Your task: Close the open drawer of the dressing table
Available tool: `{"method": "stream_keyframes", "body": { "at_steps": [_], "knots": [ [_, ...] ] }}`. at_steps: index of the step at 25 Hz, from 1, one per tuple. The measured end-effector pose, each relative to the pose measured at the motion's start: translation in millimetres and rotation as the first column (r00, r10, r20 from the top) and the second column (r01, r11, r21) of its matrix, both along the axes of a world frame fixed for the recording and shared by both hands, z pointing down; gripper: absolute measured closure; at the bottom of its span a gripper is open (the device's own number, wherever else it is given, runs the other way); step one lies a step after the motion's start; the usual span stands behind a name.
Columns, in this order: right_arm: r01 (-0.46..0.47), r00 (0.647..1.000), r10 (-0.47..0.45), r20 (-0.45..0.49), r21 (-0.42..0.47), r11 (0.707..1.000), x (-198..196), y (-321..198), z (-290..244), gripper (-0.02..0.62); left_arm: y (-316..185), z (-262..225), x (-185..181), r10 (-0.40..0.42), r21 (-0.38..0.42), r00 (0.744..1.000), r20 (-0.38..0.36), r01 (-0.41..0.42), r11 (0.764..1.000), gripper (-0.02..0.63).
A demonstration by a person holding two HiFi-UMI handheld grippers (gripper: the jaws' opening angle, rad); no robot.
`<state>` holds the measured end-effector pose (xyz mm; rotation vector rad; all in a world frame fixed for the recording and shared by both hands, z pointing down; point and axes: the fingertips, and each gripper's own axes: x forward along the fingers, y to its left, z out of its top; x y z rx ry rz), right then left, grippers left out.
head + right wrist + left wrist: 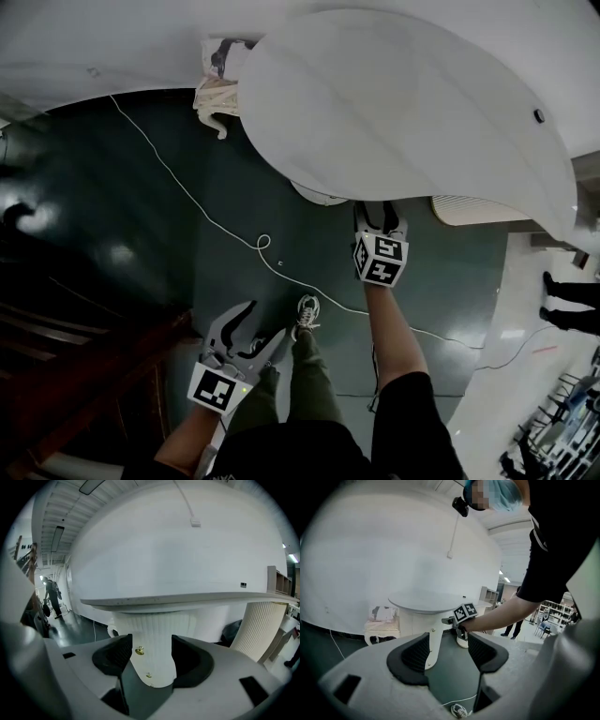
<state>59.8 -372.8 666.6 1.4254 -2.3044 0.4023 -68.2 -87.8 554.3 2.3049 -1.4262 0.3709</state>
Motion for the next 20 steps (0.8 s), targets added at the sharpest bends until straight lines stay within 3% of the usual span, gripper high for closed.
{"method": "stream_keyframes", "body": {
  "at_steps": [5,9,15,20],
  "knots": [
    [-0.013,1.000,0.013,0.009,-0.029,0.999,9,34,-7,0.370,4,-11,1,0.031,0.025,1.000,0.004,-0.031,0.999,0.354],
    [-0.014,1.000,0.014,0.000,-0.024,1.000,12,69,-25,0.487,10,-23,2,0.061,0.053,0.998,0.009,-0.061,0.997,0.354],
    [-0.018,1.000,0.018,0.018,0.000,1.000,19,122,-59,0.573,26,-39,3,0.094,0.079,0.995,0.025,-0.096,0.992,0.354],
    [-0.025,0.999,0.025,0.032,0.012,1.000,26,161,-83,0.591,41,-42,1,0.104,0.079,0.993,0.055,-0.108,0.991,0.356]
  ]
}}
